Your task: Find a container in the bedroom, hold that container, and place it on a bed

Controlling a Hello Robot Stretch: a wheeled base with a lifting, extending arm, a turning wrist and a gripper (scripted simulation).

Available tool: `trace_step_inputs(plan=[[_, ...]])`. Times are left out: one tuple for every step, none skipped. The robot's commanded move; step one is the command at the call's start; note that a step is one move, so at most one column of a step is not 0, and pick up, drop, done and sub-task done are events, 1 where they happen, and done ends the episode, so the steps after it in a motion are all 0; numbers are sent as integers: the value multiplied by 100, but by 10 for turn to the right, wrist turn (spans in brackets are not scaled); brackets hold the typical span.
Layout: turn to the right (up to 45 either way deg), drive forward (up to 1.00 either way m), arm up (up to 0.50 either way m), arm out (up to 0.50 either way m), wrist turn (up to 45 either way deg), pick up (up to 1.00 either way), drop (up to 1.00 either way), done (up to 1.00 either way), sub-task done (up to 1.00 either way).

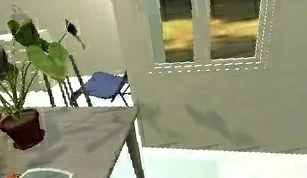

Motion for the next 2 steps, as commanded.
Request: trace_step_inputs(plan=[[-450, 0, 0, 0, 0, 0, 0, 0, 0], [-450, 0, 0, 0, 0, 0, 0, 0, 0]])
